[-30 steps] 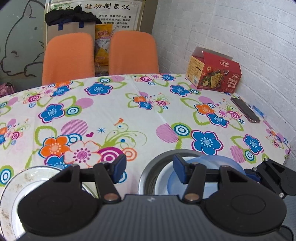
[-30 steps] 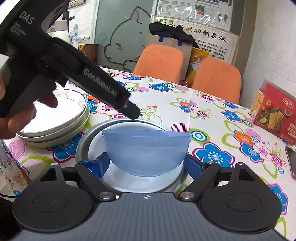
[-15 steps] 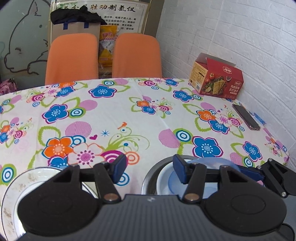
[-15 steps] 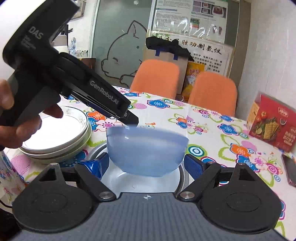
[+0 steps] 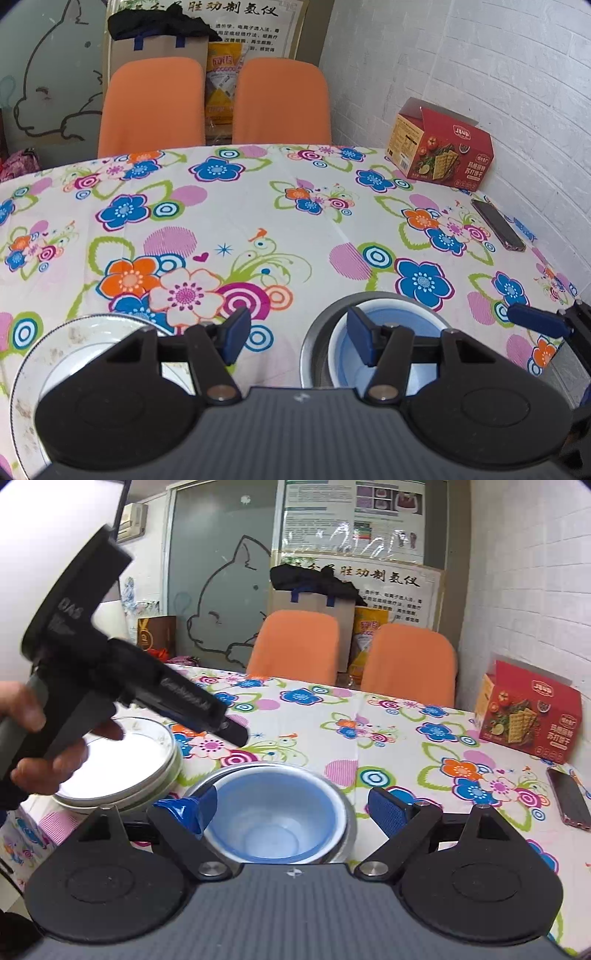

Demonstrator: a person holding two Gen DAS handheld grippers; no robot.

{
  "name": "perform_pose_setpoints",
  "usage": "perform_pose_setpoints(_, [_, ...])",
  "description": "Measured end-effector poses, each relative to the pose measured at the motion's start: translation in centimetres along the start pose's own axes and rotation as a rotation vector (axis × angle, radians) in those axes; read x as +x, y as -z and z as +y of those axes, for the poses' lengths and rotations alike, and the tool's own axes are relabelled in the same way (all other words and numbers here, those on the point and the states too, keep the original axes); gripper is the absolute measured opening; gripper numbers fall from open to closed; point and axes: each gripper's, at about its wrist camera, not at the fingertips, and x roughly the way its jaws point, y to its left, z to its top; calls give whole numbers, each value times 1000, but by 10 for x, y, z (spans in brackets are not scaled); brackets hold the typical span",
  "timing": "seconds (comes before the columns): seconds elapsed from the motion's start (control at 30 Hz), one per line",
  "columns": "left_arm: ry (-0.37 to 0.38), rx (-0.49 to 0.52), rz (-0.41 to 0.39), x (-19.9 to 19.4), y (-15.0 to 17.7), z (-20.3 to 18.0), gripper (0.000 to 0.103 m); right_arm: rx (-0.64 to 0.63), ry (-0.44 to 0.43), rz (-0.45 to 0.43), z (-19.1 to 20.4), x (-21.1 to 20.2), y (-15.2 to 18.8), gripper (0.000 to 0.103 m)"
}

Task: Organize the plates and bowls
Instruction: 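Move the left tool to the steel bowl rim and close on it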

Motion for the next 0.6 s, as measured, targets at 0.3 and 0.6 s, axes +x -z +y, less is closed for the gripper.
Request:
perform_pose_setpoints(0.3, [-16, 95, 79, 21, 11, -17, 61, 112, 39, 148, -26, 48, 10, 76])
perform_pose_setpoints(0.6, [9, 119, 159, 51, 12, -15, 63, 101, 19, 231, -23, 69, 18, 76])
